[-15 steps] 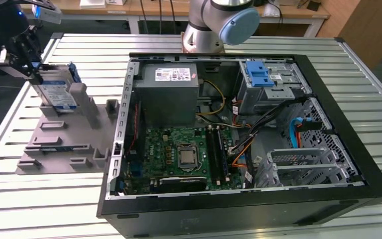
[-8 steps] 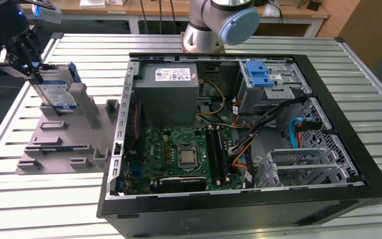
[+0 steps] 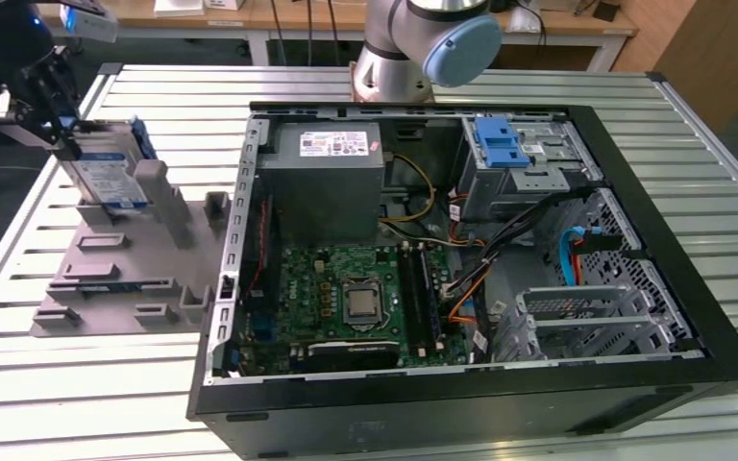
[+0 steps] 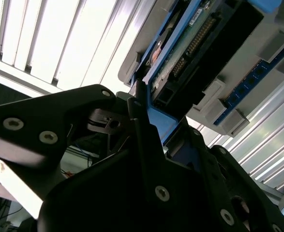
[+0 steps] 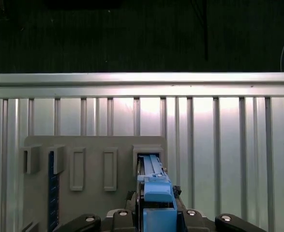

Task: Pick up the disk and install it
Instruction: 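Pick up the disk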

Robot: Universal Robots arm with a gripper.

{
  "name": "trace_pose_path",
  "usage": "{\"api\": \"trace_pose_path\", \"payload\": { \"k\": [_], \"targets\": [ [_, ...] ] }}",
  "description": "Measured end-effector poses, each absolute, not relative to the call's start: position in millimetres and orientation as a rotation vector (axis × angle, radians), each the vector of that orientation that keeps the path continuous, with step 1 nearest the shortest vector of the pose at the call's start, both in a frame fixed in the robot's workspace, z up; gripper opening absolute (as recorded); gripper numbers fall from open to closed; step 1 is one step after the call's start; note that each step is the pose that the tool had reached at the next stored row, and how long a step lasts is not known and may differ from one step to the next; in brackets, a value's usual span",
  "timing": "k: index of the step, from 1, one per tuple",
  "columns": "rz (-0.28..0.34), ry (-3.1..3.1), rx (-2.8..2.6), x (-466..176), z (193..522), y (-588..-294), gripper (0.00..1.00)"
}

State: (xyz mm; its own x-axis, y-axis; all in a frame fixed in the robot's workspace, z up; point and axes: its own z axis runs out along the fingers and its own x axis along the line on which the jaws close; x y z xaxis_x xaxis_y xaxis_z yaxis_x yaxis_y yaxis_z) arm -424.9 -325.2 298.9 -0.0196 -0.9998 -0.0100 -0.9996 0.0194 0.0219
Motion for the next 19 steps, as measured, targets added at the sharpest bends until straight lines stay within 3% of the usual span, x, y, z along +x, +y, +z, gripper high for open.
{"api": "trace_pose_path", "payload": {
  "k": [19],
  "targets": [
    [-0.038, -2.238, 2.195, -425, 318, -325, 0.36]
  ]
}}
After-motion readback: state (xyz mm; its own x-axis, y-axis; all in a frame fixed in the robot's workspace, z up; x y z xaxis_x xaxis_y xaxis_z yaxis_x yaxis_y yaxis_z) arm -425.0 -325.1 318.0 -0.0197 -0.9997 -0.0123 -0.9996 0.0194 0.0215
